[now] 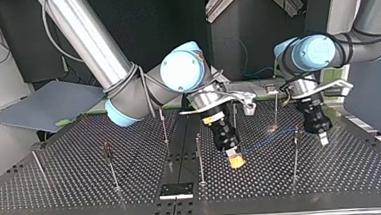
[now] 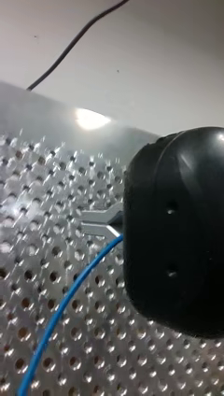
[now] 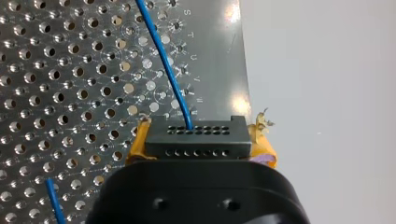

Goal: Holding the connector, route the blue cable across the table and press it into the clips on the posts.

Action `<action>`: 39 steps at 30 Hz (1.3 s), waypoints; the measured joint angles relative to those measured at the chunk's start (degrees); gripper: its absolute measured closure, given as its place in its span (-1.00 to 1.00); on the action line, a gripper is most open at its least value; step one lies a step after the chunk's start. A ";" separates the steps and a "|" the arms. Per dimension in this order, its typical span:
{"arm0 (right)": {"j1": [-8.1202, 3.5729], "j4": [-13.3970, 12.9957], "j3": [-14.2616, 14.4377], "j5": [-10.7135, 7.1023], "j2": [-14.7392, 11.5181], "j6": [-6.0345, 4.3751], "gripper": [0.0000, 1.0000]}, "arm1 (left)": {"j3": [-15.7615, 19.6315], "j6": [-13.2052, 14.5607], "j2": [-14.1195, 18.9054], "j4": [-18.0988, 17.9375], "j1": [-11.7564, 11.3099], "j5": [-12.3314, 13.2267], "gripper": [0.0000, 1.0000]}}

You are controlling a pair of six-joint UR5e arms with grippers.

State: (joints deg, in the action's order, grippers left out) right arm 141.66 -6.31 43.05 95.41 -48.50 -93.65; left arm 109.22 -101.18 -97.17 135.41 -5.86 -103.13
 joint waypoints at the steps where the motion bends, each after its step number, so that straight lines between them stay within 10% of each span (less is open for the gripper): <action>1: 0.00 0.02 0.00 0.17 0.03 0.06 1.00 | -0.29 -0.12 -0.43 -0.02 -0.09 0.31 1.00; 27: -1.28 1.11 -0.19 2.77 0.68 2.00 1.00 | -1.38 -3.58 -2.96 -0.63 -2.29 2.94 1.00; 29: -1.27 1.08 -0.24 2.78 0.68 2.15 1.00 | -1.37 -4.38 -2.95 -0.29 -2.35 2.28 0.82; 34: -0.85 1.08 -0.24 2.78 0.75 2.29 1.00 | -1.35 -6.25 -2.82 1.44 -2.44 0.71 -0.71; 39: -0.34 1.25 -0.24 2.77 0.87 2.31 1.00 | -1.22 -6.84 -1.89 3.80 -2.33 -0.80 -0.95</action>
State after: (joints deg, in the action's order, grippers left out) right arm 141.32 -5.06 42.82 98.18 -47.63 -91.34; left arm 107.99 -108.03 -99.06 139.21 -8.19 -103.94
